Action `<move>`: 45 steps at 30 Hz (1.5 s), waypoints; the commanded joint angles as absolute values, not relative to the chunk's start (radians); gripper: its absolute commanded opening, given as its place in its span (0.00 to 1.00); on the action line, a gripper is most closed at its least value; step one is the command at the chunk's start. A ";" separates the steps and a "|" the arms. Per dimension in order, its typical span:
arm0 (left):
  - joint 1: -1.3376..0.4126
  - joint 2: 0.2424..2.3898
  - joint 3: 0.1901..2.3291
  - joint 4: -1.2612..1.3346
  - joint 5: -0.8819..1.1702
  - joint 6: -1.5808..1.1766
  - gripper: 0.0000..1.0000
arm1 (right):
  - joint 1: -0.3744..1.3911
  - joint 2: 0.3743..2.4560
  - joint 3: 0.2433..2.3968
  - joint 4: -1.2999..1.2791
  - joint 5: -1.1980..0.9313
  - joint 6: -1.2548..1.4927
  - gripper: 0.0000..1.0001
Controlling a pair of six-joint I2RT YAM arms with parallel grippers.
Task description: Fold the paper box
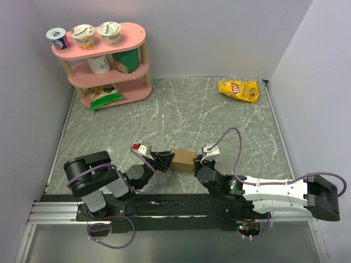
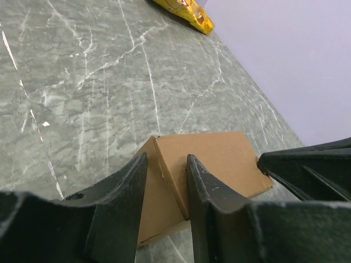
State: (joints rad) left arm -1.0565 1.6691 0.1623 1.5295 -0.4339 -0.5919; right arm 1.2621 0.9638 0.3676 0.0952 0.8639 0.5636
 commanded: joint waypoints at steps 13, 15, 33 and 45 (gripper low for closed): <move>-1.289 1.726 -0.032 1.792 -0.436 -0.683 0.61 | 1.457 0.839 0.308 -0.147 0.766 0.641 0.01; -1.299 1.671 -0.028 1.662 -0.440 -0.709 0.66 | 1.486 0.850 0.318 -0.188 0.762 0.690 0.02; -1.245 1.460 0.071 1.109 -0.424 -0.865 0.82 | 1.483 0.916 0.270 -0.168 0.739 0.865 0.20; -1.037 1.696 0.143 1.379 -0.176 -0.810 0.78 | 1.179 1.040 0.255 0.227 0.516 0.529 0.35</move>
